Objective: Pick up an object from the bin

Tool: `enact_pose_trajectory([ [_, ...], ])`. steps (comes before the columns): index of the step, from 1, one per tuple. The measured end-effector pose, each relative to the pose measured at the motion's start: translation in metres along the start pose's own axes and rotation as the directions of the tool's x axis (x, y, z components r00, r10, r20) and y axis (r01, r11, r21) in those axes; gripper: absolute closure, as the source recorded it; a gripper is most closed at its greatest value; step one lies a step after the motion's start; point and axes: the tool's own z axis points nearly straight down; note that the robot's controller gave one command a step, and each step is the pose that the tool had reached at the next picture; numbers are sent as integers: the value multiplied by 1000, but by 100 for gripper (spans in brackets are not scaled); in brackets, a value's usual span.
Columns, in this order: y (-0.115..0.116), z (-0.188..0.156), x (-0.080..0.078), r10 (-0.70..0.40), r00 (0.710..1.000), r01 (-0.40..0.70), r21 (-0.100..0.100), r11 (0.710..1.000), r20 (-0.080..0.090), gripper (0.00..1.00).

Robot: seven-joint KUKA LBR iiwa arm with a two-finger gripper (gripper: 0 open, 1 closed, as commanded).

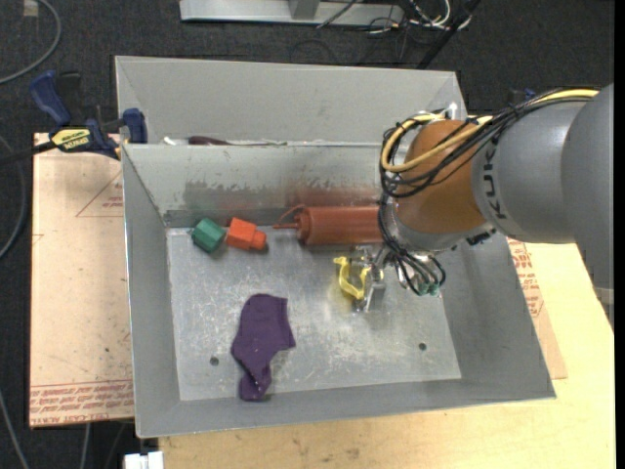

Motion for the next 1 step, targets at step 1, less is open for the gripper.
enact_pose_trajectory([
  [1, 8, -112, -2, 23, 1000, -23, -1, 1000, 4, 100],
])
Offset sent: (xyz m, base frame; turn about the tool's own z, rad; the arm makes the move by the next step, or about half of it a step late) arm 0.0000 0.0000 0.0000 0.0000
